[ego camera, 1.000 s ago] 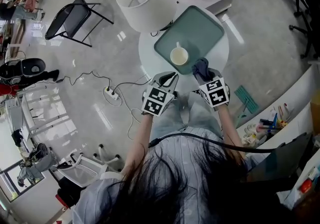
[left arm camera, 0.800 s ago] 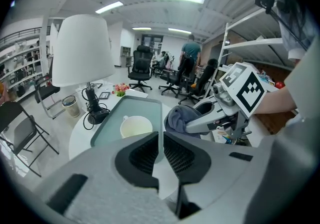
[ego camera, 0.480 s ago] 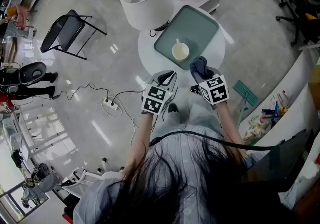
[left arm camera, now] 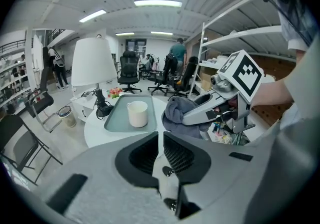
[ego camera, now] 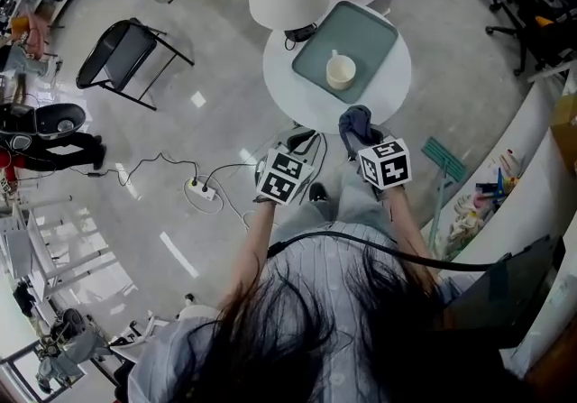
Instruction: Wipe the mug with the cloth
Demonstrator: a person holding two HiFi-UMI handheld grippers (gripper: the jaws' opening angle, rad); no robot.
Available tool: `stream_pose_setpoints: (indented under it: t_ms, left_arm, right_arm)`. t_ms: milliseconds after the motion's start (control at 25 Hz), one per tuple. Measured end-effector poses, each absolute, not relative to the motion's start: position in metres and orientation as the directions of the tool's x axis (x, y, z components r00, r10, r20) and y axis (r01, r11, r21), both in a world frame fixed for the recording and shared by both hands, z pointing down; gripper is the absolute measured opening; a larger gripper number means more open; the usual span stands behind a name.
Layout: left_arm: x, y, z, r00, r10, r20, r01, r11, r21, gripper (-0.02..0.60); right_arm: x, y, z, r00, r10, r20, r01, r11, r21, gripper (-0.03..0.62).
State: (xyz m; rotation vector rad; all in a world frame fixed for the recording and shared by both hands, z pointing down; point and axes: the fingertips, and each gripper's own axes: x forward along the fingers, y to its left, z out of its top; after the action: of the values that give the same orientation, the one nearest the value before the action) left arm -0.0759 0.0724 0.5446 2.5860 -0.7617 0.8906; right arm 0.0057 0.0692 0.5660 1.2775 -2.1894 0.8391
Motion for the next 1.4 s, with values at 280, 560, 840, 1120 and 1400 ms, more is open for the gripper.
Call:
stream_pose_setpoints:
  t_ms: [280, 560, 840, 1120, 1400]
  left_arm:
    - [-0.097, 0.095, 0.544, 0.693, -0.385, 0.609, -0.570, -0.810, 0.135, 0.041]
    - [-0.089, 0.109, 0.539, 0.728, -0.374, 0.574, -0.541, -0.829, 0.146, 0.041]
    - [-0.072, 0.119, 0.540, 0.753, -0.334, 0.567, -0.489, -0.860, 0.143, 0.041]
    - [-0.066, 0.116, 0.536, 0.765, -0.311, 0.564, -0.460, -0.876, 0.142, 0.041]
    - [-0.082, 0.116, 0.534, 0.753, -0.316, 0.577, -0.479, -0.865, 0.152, 0.041]
  right_arm:
    - [-0.018, 0.101, 0.561, -0.448, -0.614, 0.649, -0.889, 0.379, -0.255, 0.094]
    - [-0.011, 0.129, 0.555, -0.415, -0.642, 0.645, -0.908, 0.339, -0.246, 0.094]
    - [-0.003, 0.156, 0.561, -0.381, -0.648, 0.659, -0.924, 0.295, -0.245, 0.094]
    - [-0.002, 0.151, 0.557, -0.371, -0.652, 0.661, -0.928, 0.285, -0.240, 0.094]
    - [-0.019, 0.143, 0.557, -0.405, -0.618, 0.674, -0.913, 0.315, -0.260, 0.094]
